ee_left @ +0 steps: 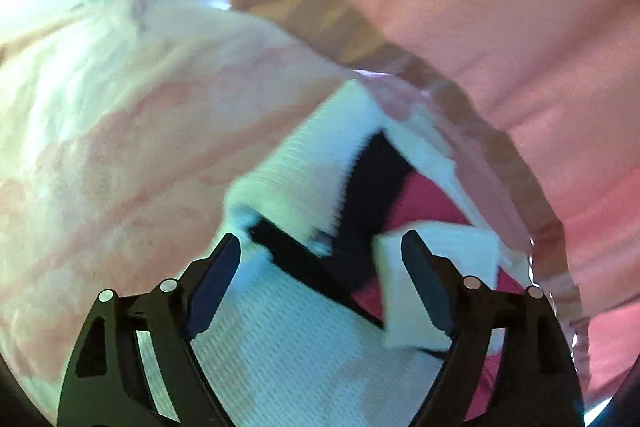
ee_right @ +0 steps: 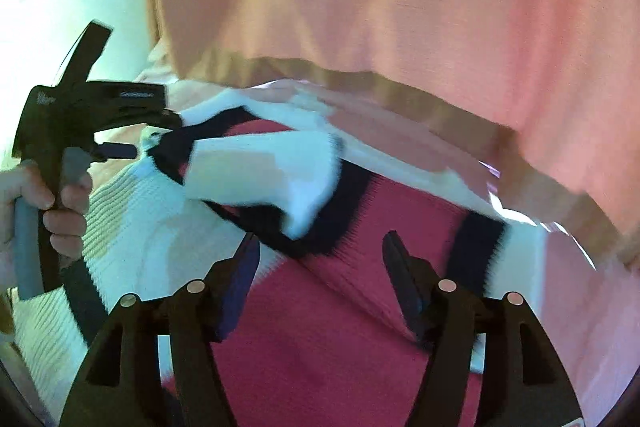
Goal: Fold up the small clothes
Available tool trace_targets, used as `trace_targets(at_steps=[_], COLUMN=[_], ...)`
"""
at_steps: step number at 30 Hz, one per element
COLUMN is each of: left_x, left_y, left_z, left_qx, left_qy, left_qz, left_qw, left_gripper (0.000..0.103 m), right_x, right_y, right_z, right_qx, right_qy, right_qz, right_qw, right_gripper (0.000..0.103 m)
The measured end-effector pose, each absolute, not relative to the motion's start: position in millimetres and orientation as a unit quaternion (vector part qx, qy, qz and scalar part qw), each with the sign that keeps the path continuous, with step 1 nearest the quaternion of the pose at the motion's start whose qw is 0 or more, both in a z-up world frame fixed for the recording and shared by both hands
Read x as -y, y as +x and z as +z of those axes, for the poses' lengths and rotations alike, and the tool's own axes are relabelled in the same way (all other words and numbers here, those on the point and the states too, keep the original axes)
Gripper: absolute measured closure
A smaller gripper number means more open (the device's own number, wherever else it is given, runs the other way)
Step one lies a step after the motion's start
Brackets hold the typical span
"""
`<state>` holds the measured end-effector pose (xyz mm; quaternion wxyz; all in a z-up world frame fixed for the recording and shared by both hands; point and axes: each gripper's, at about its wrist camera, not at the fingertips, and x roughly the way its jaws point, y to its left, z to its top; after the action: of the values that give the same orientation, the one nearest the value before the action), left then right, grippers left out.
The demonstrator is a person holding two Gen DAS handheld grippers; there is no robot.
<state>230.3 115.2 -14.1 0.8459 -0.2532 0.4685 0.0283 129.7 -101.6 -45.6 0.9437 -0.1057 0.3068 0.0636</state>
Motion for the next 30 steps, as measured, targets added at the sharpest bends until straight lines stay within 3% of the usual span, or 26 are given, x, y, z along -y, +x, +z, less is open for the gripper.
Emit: trace_targets(at_steps=[6,7,8,9,10,13,16,18,21,26,30], left_x=[-129,-130,-131,-133,-134,-137,-136,-132,-128,-129,-132], left_y=[247,249,250,252,253,254,254,254,253,255,254], left_z=[-39,-42,-44,-46,-47,-48,-46,-46,-45,-46,-44], left_qx=[-0.494,-0.498,-0.501,-0.502,-0.502,-0.504,-0.504,-0.503,-0.502,-0.501,-0.499], left_qy=[-0.234,-0.232,-0.229,-0.228,-0.229,-0.232,-0.229,-0.215,-0.201,-0.204,-0.222], left_qz=[0.059,0.060,0.064,0.065,0.065,0.067,0.062,0.070,0.075,0.079,0.076], left_qw=[0.835,0.834,0.832,0.831,0.832,0.829,0.830,0.834,0.838,0.837,0.834], left_gripper=[0.046,0.048,0.052,0.055,0.057,0.059,0.057,0.056,0.056,0.056,0.058], right_x=[56,55,58,63,70,124,206,232,261,246,259], right_y=[186,193,196,201,203,183,159,148,126,117,144], right_z=[-72,-76,-76,-75,-71,-40,-47,-66,-87,-72,-75], right_qx=[-0.327,-0.331,-0.334,-0.341,-0.344,-0.308,-0.316,-0.335,-0.348,-0.330,-0.342], right_qy=[-0.184,-0.185,-0.180,-0.164,-0.141,-0.003,0.176,0.187,0.246,0.187,0.202], right_qz=[0.052,0.048,0.049,0.048,0.045,0.028,-0.011,-0.072,-0.081,-0.069,-0.085], right_qw=[0.926,0.924,0.924,0.924,0.927,0.951,0.932,0.921,0.901,0.923,0.914], right_gripper=[0.038,0.044,0.057,0.090,0.095,0.096,0.091,0.081,0.078,0.044,0.041])
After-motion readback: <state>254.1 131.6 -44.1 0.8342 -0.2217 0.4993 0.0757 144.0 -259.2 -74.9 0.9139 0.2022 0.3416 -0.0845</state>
